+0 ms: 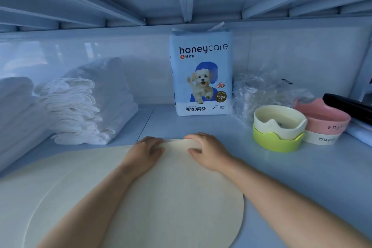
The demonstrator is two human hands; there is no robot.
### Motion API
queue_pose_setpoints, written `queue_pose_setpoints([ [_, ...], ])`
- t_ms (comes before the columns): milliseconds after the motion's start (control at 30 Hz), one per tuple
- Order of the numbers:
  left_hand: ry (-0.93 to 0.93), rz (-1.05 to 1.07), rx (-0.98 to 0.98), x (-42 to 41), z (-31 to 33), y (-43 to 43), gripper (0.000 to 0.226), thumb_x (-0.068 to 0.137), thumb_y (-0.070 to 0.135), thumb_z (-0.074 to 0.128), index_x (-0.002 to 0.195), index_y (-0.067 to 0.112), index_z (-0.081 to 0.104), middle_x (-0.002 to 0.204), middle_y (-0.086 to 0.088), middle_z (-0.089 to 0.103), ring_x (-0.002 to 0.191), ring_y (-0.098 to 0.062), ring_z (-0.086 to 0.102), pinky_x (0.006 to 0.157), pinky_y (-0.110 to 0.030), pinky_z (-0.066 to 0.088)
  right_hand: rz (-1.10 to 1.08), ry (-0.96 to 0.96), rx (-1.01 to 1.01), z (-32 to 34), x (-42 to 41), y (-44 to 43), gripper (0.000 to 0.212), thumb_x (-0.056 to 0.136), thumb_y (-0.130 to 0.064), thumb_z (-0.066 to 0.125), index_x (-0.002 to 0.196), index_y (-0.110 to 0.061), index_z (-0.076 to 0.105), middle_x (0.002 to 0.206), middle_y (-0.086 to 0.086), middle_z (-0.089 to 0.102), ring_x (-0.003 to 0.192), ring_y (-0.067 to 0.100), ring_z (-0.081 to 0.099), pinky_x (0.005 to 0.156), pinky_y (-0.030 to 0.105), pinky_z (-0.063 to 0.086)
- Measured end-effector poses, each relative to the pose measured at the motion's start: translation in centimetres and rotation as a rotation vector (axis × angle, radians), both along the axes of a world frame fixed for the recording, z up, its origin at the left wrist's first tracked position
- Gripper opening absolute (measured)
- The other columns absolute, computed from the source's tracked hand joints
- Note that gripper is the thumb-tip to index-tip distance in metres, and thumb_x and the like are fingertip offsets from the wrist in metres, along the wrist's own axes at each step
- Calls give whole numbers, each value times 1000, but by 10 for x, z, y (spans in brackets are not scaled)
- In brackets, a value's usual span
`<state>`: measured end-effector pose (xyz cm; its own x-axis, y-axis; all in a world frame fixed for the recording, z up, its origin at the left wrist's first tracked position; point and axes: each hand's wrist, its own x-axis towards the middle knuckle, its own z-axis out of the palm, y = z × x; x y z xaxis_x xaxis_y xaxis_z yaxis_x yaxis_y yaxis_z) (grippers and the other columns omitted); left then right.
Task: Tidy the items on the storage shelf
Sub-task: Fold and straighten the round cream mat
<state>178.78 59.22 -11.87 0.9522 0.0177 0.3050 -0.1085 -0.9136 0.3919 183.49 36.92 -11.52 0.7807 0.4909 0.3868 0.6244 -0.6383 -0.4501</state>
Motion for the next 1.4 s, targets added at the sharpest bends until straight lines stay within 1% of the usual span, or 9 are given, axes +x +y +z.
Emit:
queue_pose_setpoints([
  [133,31,-29,19,-10,-3,11,40,93,37,51,132,30,48,141,9,44,128,-10,41,104,-17,24,21,-7,5,-1,6,-1,41,88,-29,58,128,-23,53,126,-5,56,119,13,49,96,23,37],
  [333,45,67,10,-18,-2,8,41,92,41,49,133,34,48,145,10,38,132,-12,37,110,-23,24,39,1,-12,0,6,0,39,89,-31,56,127,-24,53,124,-6,54,119,12,47,96,26,40],
  [533,9,101,-54,-21,1,2,37,87,33,57,124,30,57,139,6,46,127,-13,43,102,-20,27,-8,-32,-36,1,-11,-8,36,90,-26,53,126,-21,55,124,-6,53,115,13,51,93,29,43],
  [667,86,13,-164,-20,10,10,36,86,22,59,120,31,59,135,9,49,124,-11,45,99,-16,26,-71,-75,-181,9,-18,-13,37,91,-25,50,128,-18,52,131,-4,48,120,17,46,97,28,40],
  [800,141,-115,30,-33,15,46,32,91,27,55,124,28,57,134,8,49,123,-11,46,101,-14,26,-70,-43,-249,16,-30,14,37,92,-24,50,128,-19,52,136,-4,47,124,15,44,100,29,38],
  [900,122,-111,103,-41,18,74,33,91,35,54,123,28,58,130,8,51,120,-11,48,104,-23,33,-55,-11,-226,17,-38,46,38,91,-28,53,128,-19,52,136,-2,48,125,15,44,102,28,36],
  [1100,116,-78,168,-46,28,107,32,91,35,55,121,24,58,120,2,56,111,-17,53,96,-33,43,-88,40,-222,15,-46,94,40,91,-28,52,130,-19,51,138,0,49,127,17,43,105,28,34],
  [1267,88,-46,151,-43,25,120,29,91,31,55,118,21,59,115,-4,55,106,-22,54,87,-26,42,-158,58,-216,19,-45,112,38,91,-28,56,127,-16,54,130,2,50,122,18,46,102,28,36],
  [1400,3,-53,138,-39,25,124,21,91,26,56,111,19,59,109,-4,56,99,-21,55,77,-24,40,-232,-14,-254,23,-41,122,24,92,-25,55,113,-16,61,116,1,51,117,19,43,96,32,39],
])
